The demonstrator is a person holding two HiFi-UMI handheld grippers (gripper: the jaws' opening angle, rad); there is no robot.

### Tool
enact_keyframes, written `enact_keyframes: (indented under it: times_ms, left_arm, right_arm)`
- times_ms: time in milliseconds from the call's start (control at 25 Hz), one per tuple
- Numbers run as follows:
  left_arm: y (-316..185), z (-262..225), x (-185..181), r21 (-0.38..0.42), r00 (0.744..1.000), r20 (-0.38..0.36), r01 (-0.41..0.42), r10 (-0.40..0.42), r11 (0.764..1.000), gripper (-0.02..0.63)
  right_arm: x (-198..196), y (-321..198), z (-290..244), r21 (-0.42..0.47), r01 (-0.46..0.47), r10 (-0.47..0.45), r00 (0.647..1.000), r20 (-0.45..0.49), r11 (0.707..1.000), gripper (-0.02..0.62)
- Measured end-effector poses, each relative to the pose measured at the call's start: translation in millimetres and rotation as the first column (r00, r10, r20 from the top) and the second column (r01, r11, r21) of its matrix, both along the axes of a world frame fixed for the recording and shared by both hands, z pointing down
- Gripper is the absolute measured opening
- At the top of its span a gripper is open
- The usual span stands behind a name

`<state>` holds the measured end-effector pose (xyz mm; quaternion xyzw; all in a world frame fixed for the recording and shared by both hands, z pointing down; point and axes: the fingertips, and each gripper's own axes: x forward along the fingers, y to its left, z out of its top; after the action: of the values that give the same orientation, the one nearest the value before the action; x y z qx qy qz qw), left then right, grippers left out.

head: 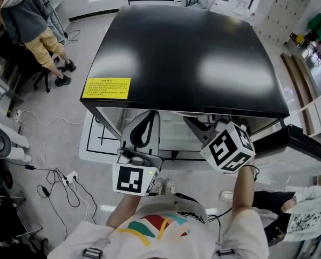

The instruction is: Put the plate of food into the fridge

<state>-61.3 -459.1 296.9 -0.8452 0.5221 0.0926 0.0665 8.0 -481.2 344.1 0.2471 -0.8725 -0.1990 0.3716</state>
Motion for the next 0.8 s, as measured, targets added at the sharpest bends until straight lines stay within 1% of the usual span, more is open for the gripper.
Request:
enact_keyframes:
  times_ms: [240,360,440,680,800]
  left_arm:
    - [0,-2,4,-0.001,1.000,-0.006,0.000,0.000,1.000,0.006]
    - [0,-3,5,0.000,1.000,-0.010,0.002,-0.002,1.000,0.006]
    - [1,-4,5,0.006,1.000,-0.008,0.000,0.000,1.000,0.006]
    - [3,-5,8,0.015,1.000,-0.002,0.000,0.000,1.000,0.006]
    - [5,-5,9,0.012,1.000,-0.003,0.003,-0.003,1.000,0.006]
  right_arm:
    - [0,4,5,-0.041,0.015,-0.015,1.000,-0.001,0.999,0.088]
    - [-3,6,2,-0.072,0.021,-0.017,0.998,0.055,0.997,0.101]
    - [-6,8,0,-0.090,0.031,-0.022,0.995,0.097,0.996,0.121]
    - [-6,11,-7,-0.038,0.030,-0.025,0.992,0.127,0.999,0.122]
    - [-5,12,-20,-0.002,0.021,-0.021,0.982,0.188,1.000,0.121]
